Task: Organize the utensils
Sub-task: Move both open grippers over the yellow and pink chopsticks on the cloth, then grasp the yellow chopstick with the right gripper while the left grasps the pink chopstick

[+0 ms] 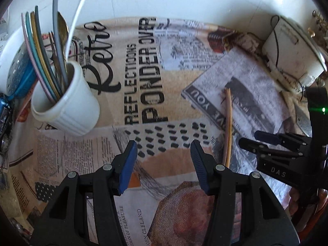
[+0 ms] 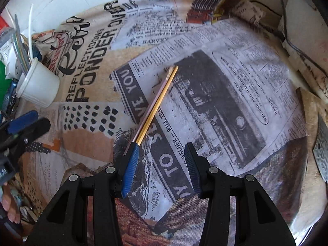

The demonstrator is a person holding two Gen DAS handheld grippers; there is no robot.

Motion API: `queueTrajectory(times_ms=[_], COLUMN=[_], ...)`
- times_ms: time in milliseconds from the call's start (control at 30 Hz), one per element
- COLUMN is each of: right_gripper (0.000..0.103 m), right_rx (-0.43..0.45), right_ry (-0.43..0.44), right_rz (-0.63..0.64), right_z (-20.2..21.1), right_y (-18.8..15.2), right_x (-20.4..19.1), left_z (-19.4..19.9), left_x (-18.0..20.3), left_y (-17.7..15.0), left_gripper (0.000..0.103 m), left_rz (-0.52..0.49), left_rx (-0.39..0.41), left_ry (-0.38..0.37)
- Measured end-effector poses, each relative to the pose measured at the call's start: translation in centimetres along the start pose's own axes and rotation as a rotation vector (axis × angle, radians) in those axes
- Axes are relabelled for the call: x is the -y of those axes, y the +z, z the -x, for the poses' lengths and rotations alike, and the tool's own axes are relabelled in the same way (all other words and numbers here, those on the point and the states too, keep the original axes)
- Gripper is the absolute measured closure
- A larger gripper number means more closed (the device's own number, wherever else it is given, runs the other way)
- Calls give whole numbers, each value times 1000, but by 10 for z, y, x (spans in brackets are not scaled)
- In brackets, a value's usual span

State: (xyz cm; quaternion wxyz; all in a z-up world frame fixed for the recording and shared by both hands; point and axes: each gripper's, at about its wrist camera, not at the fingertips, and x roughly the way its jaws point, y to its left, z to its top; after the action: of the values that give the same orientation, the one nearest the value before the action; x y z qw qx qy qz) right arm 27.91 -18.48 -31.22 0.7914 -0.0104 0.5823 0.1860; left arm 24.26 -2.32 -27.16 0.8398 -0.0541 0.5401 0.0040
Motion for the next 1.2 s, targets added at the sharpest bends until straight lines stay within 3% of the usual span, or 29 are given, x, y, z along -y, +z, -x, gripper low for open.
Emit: queueTrajectory(times_ms=[400, 567, 667, 733, 833, 1000, 1200], right_gripper=[60, 58, 66, 85, 93, 97, 98], right_rx=[7, 20, 30, 30, 20, 17, -13], right_ry=[-21, -99, -123, -124, -95, -88, -16], right_rz=[18, 73, 98, 97, 70, 29, -7], right_z=[-15, -22, -22, -19, -16, -13, -21], right_y=[3, 5, 3, 3, 6, 17, 42], right_x=[-8, -24, -27, -21, -5, 19, 25], left_z=[-10, -16, -18, -18, -19, -20, -24], left_x=[4, 1, 2, 4, 5, 4, 8], left_y=[-1, 2, 3, 4, 4, 3, 3], left_gripper=[50, 50, 50, 50, 50, 50, 50], left_rz=[-25, -16, -23, -32, -44, -43, -49], left_rx=[-25, -34, -36, -31, -30, -35, -49], left_ry=[9, 4, 2, 4, 8, 8, 3])
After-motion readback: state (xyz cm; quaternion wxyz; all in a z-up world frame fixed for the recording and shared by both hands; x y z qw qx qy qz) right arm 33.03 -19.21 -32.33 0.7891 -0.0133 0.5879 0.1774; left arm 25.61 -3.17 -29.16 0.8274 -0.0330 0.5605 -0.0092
